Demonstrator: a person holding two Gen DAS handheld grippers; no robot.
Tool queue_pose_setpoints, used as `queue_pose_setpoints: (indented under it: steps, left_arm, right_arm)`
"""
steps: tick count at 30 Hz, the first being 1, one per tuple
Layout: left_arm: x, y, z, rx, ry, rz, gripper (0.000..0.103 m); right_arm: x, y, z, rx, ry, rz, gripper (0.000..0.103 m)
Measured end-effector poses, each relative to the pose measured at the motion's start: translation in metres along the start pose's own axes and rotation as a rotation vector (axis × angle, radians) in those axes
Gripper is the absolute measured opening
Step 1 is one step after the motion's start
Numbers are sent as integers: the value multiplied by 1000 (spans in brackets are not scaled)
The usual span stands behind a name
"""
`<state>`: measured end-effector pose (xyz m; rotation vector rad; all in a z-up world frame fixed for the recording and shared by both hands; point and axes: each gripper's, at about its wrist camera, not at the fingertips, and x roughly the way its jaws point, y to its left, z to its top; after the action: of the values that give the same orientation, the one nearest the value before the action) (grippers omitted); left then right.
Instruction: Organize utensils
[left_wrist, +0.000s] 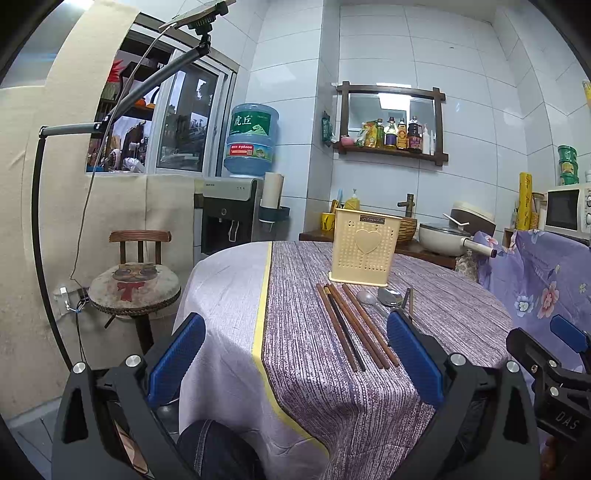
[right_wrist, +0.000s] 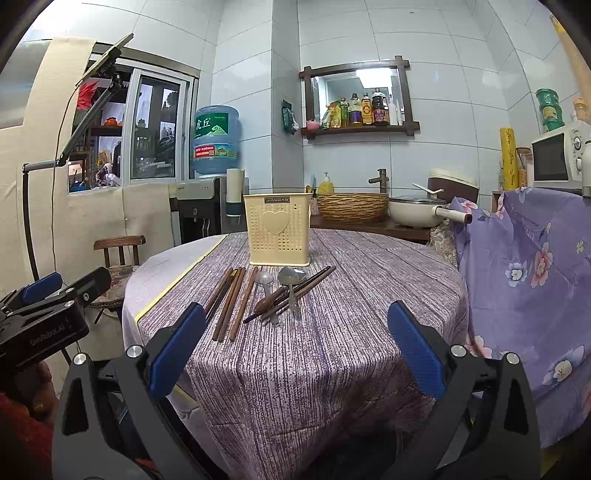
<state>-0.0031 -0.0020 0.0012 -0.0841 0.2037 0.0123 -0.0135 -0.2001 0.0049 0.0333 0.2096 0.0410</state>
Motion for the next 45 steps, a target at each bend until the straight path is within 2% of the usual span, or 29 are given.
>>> queue_pose_setpoints:
  steps: [45]
  left_arm:
    - [0, -2, 0, 2, 3, 0, 98]
  right_arm:
    - [2, -3, -3, 0, 0, 2, 97]
